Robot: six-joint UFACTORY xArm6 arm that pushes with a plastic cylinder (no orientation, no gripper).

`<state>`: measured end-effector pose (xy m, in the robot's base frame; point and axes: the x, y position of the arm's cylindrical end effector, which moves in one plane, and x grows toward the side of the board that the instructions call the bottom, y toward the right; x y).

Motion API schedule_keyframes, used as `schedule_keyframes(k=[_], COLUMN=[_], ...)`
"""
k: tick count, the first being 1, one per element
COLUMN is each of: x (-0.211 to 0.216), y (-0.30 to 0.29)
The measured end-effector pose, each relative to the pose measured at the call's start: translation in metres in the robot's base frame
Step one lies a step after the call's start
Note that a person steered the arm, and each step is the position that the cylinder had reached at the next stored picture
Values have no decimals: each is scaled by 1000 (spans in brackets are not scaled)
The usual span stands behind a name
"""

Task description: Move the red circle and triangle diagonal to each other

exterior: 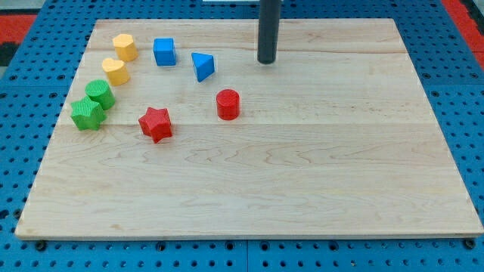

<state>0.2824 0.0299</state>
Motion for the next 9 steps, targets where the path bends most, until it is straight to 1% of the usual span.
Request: schedule_keyframes(k=[1,2,3,4,5,6,7,8,9], x=[22,51,20,8,50,66,13,7,24], y=[-12,-59,-48,-105,-132,-142,-120,-78,22])
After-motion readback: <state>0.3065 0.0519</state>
